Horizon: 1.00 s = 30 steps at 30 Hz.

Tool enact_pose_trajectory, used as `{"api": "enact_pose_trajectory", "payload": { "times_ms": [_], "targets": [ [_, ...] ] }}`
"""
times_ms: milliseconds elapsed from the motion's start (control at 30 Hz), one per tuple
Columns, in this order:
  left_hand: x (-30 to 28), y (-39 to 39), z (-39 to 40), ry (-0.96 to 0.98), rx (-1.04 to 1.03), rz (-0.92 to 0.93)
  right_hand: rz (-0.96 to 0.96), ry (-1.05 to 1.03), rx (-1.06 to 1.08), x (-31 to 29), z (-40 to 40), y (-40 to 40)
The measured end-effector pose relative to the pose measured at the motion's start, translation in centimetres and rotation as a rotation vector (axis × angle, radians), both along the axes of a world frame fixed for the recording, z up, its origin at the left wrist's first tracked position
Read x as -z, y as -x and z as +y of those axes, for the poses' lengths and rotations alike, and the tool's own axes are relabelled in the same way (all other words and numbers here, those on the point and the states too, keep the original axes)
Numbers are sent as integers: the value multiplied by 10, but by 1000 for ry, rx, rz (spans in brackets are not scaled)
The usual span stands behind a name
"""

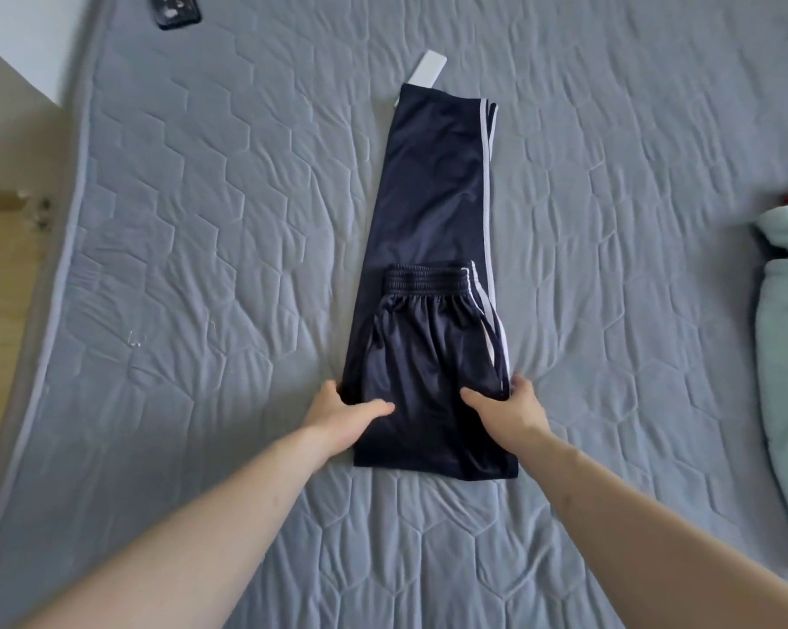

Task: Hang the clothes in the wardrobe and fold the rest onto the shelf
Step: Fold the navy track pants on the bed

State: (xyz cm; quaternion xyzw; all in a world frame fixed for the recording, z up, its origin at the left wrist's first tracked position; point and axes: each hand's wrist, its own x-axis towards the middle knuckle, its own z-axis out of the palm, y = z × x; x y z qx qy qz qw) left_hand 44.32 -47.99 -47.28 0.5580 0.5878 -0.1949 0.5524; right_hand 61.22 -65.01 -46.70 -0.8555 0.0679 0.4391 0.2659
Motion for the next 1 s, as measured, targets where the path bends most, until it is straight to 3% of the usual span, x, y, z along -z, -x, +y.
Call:
{"api": "enact_pose_trajectory", "payload": {
  "times_ms": [267,433,767,867,1000],
  "targets": [
    [7,21,-16,115,-76,-105,112,-108,152,13,-25,33],
    [-12,66,-62,100,-159,-47,239,-97,193,-10,-70,75],
    [-76,195,-165,320,175,290,491,264,47,-62,-191,199],
    [-93,211,-178,366,231,347,454,293,3,-79,-205,222],
    [-112,192,-170,202,144,311,296,245,43,-105,-186,217]
  ]
}}
